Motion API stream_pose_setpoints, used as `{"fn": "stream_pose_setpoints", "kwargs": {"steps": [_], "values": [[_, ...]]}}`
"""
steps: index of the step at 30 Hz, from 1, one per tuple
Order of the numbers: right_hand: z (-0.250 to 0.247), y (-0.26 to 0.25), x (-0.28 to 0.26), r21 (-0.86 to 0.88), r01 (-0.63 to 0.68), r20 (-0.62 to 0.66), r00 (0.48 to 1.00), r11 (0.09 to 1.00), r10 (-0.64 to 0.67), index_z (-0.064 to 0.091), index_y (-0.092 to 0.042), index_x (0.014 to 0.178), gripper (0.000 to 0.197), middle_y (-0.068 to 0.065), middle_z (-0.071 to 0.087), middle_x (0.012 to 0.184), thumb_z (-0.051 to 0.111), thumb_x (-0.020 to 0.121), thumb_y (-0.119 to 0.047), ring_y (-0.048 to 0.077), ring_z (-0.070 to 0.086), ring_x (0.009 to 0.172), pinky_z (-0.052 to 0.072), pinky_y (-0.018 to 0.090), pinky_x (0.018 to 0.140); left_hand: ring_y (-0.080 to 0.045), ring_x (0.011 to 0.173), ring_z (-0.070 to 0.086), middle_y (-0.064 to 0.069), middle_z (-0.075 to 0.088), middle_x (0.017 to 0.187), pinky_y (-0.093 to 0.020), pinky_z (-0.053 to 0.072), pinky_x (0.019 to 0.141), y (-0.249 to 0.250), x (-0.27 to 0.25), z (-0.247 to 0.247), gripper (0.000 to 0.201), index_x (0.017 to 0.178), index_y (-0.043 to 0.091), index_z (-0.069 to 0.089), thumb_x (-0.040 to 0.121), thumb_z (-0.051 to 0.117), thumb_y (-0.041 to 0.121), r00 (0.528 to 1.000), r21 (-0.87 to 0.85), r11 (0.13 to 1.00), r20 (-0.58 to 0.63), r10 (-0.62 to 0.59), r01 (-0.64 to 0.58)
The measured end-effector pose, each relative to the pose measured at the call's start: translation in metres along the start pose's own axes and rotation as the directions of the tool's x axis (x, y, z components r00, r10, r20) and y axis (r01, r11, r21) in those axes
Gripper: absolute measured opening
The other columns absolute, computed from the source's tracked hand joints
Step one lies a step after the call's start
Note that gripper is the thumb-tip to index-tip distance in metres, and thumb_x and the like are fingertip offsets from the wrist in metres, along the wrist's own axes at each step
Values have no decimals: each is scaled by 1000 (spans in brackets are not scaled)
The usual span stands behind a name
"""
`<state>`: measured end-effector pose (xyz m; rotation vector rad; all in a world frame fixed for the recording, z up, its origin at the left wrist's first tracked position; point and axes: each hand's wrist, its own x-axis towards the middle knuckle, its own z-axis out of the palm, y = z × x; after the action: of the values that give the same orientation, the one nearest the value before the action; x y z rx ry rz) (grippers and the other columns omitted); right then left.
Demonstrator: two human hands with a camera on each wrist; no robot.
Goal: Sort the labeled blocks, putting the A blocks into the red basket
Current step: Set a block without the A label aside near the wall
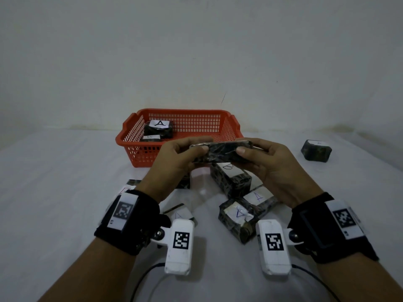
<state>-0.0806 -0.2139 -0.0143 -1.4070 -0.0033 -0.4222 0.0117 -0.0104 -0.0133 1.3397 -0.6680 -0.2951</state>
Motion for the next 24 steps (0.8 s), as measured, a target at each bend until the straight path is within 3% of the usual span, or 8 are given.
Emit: {"fn": "stream_pose_setpoints", "kwargs": {"steps": [4,6,9,11,15,18,22,24], "values": [[-4,-1,1,-51,76,-55,995,996,-79,72,-3,120,52,15,80,109,82,71,-20,29,77,107,59,43,101,-12,93,76,-5,78,109,-20,59,76,5,-2,-3,29,122,11,71,95,65,4,998,121,993,56,-15,8],[-3,-3,1,-32,80,-40,996,996,-81,71,-2,123,60,17,79,113,84,70,-26,31,76,110,57,45,104,-12,93,76,-5,78,111,-18,57,76,5,-3,-4,36,126,13,70,92,67,0,996,180,983,82,-32,17],[-2,-9,-3,55,65,20,998,996,-66,68,6,127,53,24,74,121,71,85,-28,29,72,113,57,39,105,-22,99,76,-5,77,113,-23,58,81,4,-2,-4,43,127,18,70,91,66,-6,994,246,969,99,-49,23],[0,-11,-5,99,49,39,998,994,-53,70,5,122,44,21,75,118,59,94,-26,25,72,110,58,32,101,-20,101,75,-3,77,113,-27,59,84,3,-1,-5,43,124,18,71,89,65,-8,995,248,968,85,-44,22],[4,-11,-6,75,-39,59,998,996,35,71,0,125,42,25,71,127,66,96,-30,28,69,116,57,38,104,-16,106,74,0,77,113,-36,59,95,3,-2,-2,43,120,15,71,84,72,-9,997,216,977,75,-19,3],[7,-11,-7,40,-157,84,985,987,153,73,-14,121,47,20,75,123,68,86,-45,35,71,117,57,44,105,-14,113,71,1,76,118,-34,58,97,3,-3,2,45,123,14,69,83,76,-5,997,177,984,76,17,-31],[7,-7,-9,50,-229,201,956,972,215,65,-13,135,79,21,71,131,85,71,-56,37,66,126,54,45,108,-9,116,69,1,74,121,-27,58,95,1,-5,7,44,124,10,66,85,72,-8,995,140,988,84,55,-66],[10,-5,-9,33,-204,196,961,978,193,66,-14,133,64,21,70,132,74,82,-51,35,66,127,53,45,111,-7,117,68,1,73,123,-24,58,92,-2,-5,9,42,125,9,65,86,69,-8,993,147,987,102,56,-71]]}}
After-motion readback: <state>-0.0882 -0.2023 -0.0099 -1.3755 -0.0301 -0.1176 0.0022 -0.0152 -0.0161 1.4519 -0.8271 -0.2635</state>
